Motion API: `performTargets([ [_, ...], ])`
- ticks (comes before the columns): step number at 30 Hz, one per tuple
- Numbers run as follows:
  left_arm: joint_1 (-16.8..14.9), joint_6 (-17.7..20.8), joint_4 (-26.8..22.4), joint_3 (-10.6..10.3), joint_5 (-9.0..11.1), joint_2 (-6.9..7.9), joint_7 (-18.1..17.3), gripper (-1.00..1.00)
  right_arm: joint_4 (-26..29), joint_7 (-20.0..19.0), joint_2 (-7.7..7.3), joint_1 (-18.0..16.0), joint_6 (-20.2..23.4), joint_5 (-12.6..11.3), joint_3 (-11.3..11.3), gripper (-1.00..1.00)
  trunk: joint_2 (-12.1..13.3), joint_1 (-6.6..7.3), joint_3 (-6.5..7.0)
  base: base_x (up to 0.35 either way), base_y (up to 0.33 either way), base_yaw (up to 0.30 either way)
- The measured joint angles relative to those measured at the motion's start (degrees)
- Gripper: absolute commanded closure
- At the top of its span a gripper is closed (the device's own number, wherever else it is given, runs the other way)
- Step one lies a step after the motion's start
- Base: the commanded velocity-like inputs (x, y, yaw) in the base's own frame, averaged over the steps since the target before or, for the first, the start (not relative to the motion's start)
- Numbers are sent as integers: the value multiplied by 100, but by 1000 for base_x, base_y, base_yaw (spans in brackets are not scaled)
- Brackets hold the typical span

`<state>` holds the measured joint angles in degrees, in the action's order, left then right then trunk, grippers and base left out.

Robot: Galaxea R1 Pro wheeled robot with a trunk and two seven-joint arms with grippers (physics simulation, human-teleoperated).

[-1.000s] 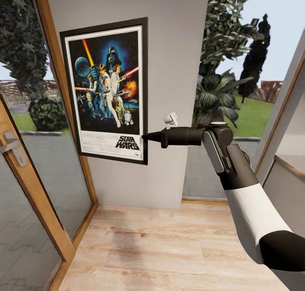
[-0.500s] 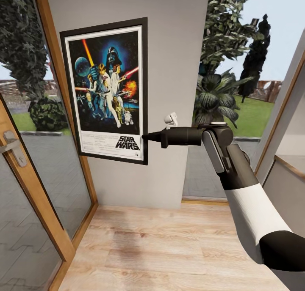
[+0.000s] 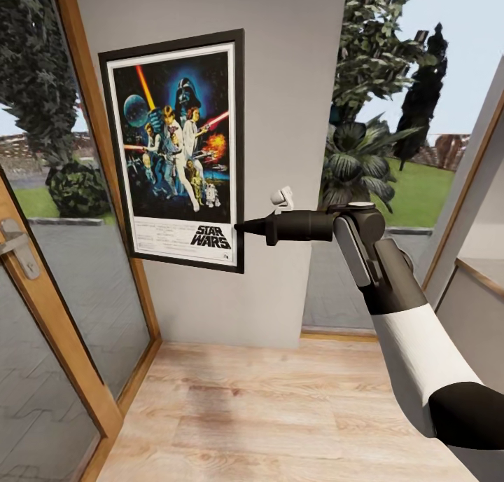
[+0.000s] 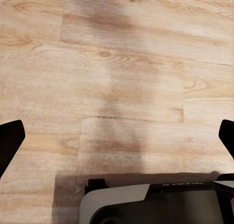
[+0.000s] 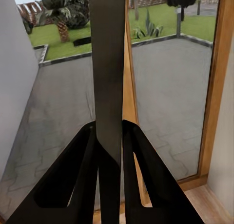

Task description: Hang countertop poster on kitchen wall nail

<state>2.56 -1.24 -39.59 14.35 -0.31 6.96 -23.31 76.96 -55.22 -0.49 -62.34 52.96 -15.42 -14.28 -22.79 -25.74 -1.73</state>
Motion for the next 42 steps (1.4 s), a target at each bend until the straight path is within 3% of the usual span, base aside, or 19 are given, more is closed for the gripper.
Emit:
performTargets([
  [28, 0, 0, 0, 17, 0, 0, 3, -100, 2, 0, 0, 0, 0, -7, 9, 100, 0, 1, 0, 95, 0, 0],
  [42, 0, 0, 0, 18, 0, 0, 1, -100, -4, 0, 0, 0, 0, -13, 9, 100, -1, 3, 0, 294, 0, 0],
])
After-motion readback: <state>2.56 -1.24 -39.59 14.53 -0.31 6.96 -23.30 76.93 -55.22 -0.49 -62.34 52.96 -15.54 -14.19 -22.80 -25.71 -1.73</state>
